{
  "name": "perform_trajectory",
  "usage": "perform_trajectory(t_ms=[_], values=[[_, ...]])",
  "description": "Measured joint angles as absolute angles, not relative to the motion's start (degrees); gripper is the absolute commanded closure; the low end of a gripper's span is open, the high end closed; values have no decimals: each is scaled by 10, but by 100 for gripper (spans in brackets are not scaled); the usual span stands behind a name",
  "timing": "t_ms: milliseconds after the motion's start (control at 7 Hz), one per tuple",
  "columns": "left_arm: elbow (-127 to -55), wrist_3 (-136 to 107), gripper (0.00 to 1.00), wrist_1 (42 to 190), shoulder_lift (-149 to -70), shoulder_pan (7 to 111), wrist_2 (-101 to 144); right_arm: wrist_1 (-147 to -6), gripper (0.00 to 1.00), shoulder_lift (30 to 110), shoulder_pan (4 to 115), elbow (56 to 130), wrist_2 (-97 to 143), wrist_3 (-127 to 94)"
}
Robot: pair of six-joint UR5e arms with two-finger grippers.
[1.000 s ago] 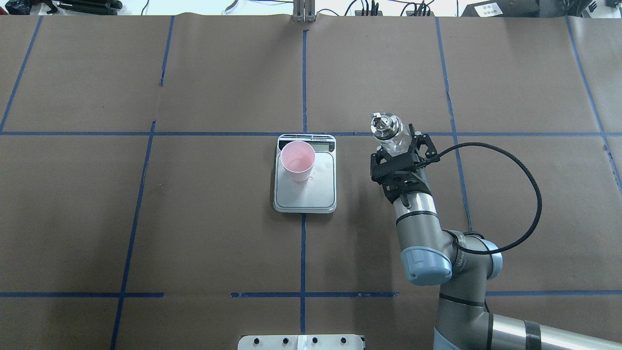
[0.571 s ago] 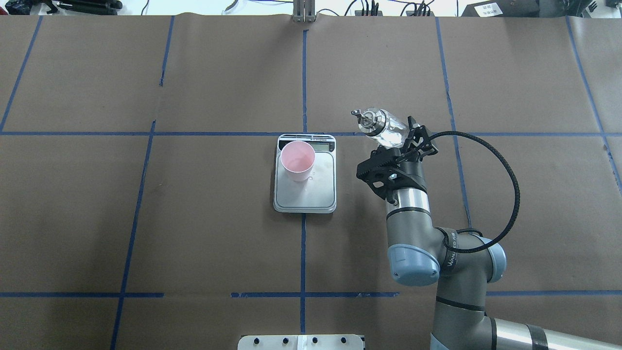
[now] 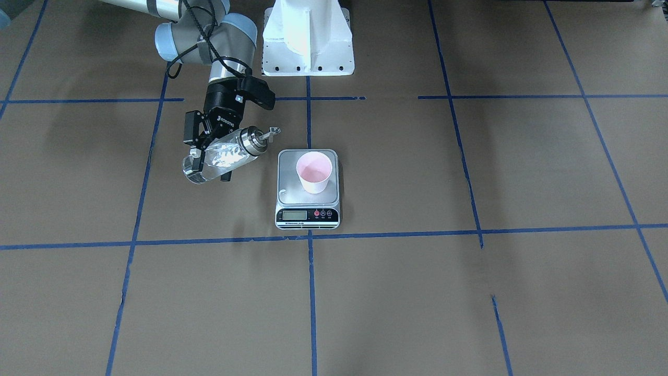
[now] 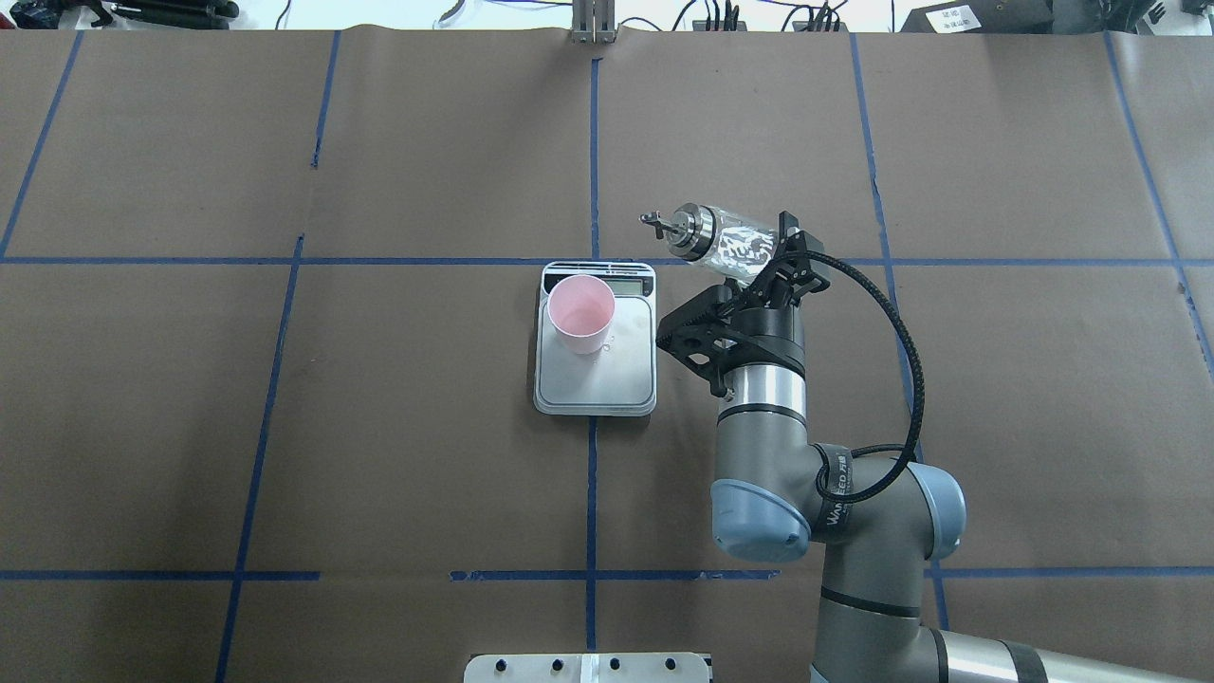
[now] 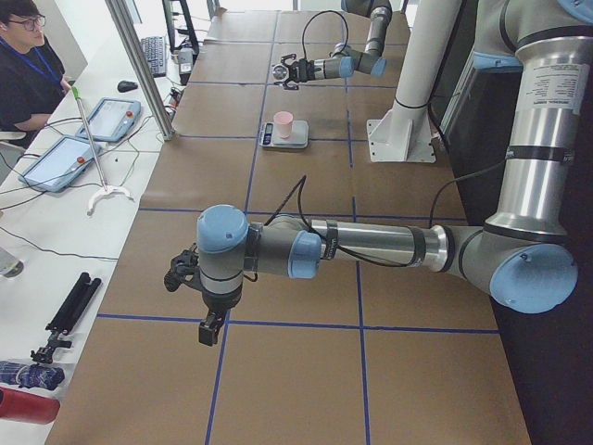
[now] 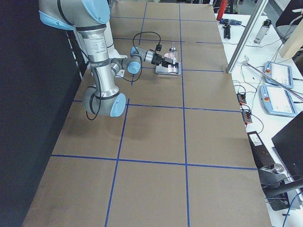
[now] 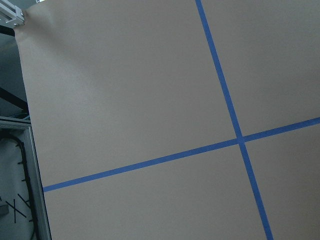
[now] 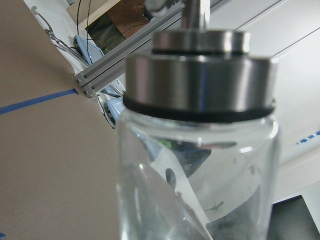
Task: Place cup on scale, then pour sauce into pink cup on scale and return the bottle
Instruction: 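Tilt the bottle spout down over the pink cup with the right gripper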
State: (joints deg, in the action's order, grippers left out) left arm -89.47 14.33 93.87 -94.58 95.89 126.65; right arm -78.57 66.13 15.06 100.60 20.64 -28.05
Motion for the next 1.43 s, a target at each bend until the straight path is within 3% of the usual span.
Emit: perform_trajectory(t_ms=[571, 1429], values=[[-891, 143, 0, 939, -946, 959, 1267, -891, 100, 636, 149, 1005, 149, -269], [-878, 143, 0, 939, -946, 959, 1266, -901, 100, 632, 149, 1002, 129, -168]])
